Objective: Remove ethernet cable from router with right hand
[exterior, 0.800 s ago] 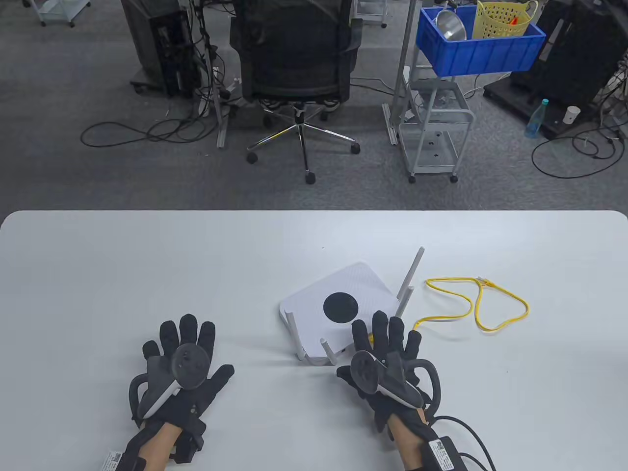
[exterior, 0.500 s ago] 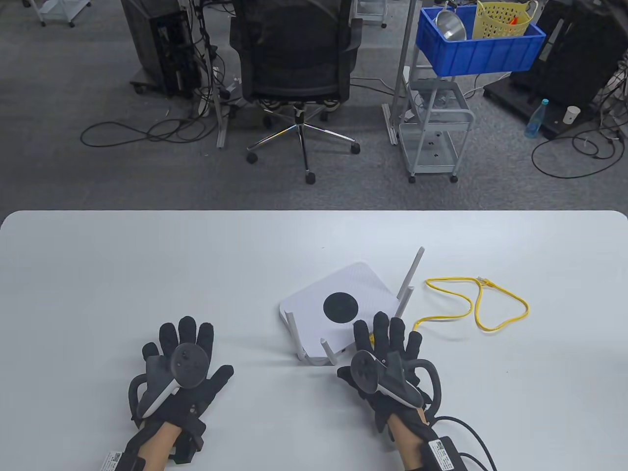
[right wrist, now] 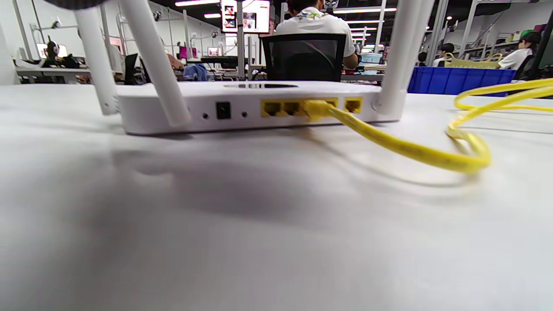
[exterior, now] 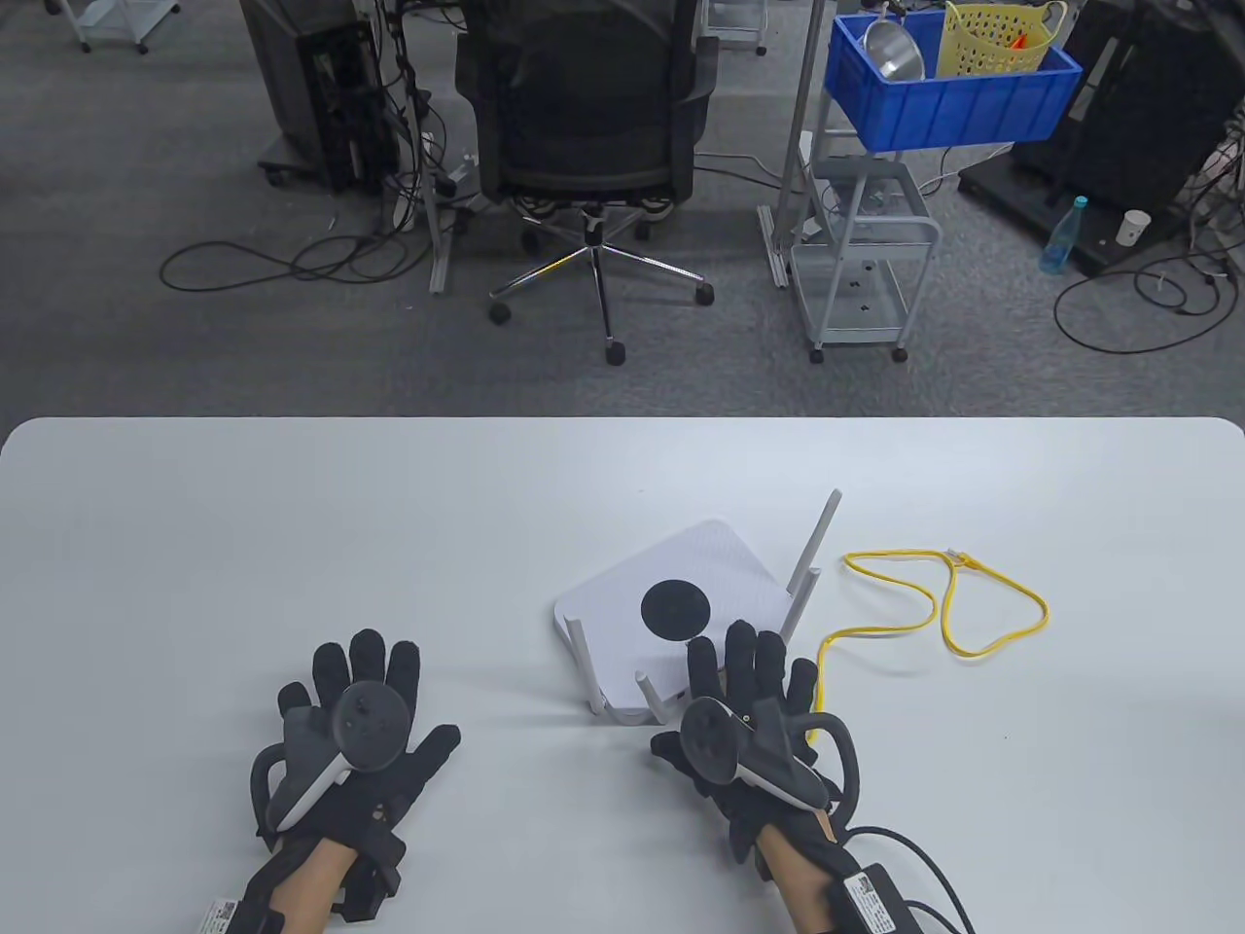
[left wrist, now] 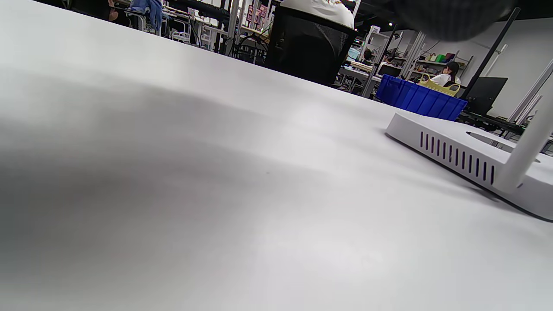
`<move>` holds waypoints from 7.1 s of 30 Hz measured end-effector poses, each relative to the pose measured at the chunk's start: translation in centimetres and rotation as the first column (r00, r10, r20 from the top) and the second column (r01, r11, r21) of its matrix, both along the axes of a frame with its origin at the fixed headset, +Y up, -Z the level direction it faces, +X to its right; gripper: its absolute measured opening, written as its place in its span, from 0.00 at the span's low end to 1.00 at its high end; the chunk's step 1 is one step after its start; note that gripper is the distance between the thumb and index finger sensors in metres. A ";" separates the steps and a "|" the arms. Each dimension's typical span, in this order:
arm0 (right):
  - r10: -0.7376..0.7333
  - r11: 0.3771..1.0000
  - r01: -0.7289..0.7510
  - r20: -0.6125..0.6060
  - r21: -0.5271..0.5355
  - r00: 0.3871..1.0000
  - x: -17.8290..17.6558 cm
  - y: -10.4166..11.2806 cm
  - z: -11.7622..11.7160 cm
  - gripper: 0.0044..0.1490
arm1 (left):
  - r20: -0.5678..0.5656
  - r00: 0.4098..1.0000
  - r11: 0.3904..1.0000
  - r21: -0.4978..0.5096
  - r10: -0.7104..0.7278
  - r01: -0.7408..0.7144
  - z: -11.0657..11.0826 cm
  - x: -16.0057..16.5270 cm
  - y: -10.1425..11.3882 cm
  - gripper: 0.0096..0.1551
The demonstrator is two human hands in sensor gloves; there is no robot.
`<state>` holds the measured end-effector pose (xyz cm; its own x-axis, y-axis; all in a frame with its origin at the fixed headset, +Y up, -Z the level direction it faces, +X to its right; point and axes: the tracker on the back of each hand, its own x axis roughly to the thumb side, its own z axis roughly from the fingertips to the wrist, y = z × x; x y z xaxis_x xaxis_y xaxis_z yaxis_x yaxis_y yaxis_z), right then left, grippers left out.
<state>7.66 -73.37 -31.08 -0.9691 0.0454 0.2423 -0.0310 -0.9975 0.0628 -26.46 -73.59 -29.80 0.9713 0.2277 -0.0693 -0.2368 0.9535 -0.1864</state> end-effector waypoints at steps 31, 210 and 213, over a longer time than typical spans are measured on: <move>-0.151 0.963 0.181 0.158 -0.199 0.976 -3.0 -4.2 -5.5 0.61 | 0.013 1.000 0.998 -0.062 -0.003 0.004 -0.2 0.4 -0.7 0.52; -0.906 0.353 0.799 0.037 -0.486 0.422 0.8 -1.1 -1.8 0.25 | -0.077 0.277 0.252 -0.234 0.958 -0.939 -1.4 -1.0 -3.7 0.41; -0.909 0.347 0.797 0.032 -0.494 0.415 0.7 -1.1 -1.8 0.25 | -0.071 0.278 0.255 -0.237 0.958 -0.937 -1.5 -1.1 -3.7 0.41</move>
